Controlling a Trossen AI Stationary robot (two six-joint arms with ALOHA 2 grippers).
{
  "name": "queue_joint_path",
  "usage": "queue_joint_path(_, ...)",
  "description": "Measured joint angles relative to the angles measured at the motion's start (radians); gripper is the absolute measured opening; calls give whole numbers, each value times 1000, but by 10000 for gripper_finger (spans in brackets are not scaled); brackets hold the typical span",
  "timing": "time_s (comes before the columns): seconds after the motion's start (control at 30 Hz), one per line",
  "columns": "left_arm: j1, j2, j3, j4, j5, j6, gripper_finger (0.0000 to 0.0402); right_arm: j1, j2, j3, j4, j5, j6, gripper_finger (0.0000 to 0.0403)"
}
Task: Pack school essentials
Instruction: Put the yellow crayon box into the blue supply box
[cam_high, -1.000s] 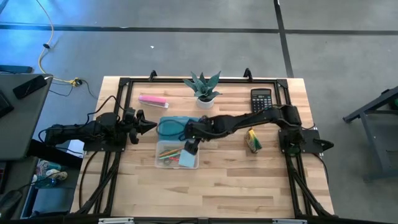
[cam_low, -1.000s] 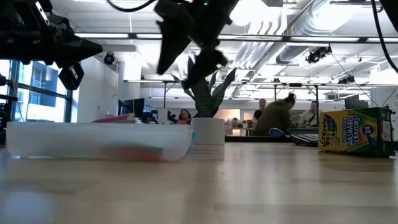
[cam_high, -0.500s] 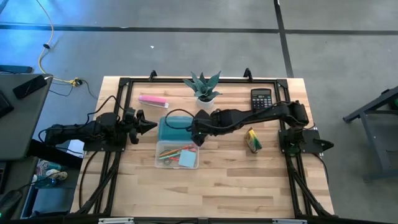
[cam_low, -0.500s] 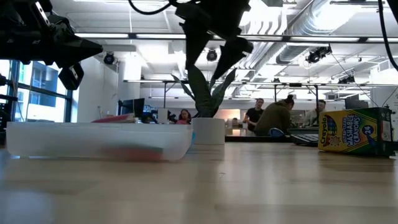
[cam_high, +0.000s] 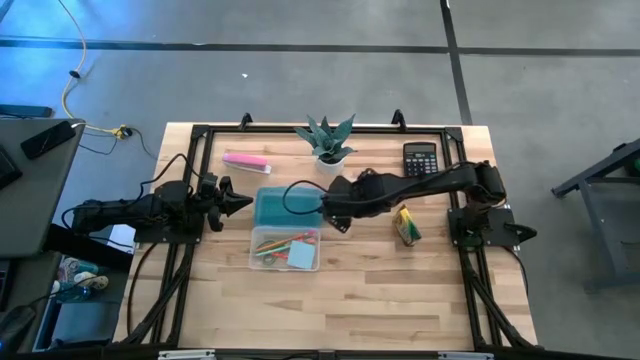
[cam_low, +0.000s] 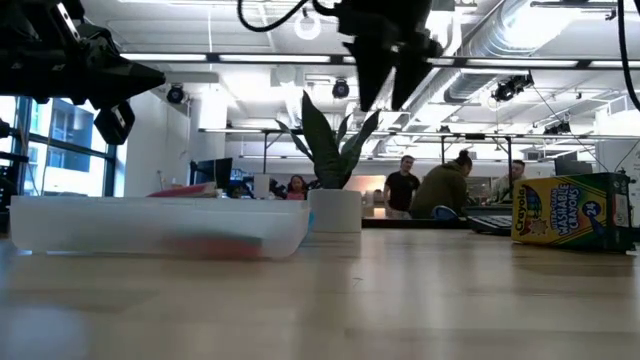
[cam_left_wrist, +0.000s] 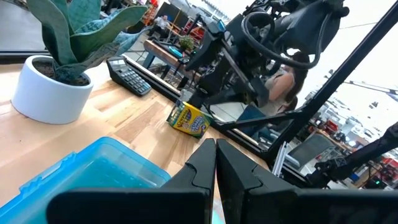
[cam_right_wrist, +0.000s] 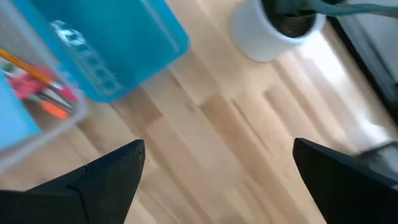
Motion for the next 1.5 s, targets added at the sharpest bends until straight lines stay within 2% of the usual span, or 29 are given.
queue_joint_path(0.13,0,0,0,0,0,0,3,9,-24,-33,-42,40,-13,399)
queue_joint_path(0.23,0,0,0,0,0,0,3,12,-110,-188,58,22,5,399)
queue_joint_path(0.43,0,0,0,0,0,0,3,24,-375,-511,285,-40,137,399)
queue_joint_path(0.6,0,0,0,0,0,0,3,25,-554,-675,292,-94,277,399)
queue_joint_path(0.83,0,0,0,0,0,0,3,59,-721,-827,276,-131,416,399)
queue_joint_path(1.13,0,0,0,0,0,0,3,108,-787,-955,255,-176,510,399)
queue_joint_path(1.3,0,0,0,0,0,0,3,109,-788,-1030,316,-225,538,395)
queue_joint_path(1.5,0,0,0,0,0,0,3,109,-788,-1099,391,-235,575,352)
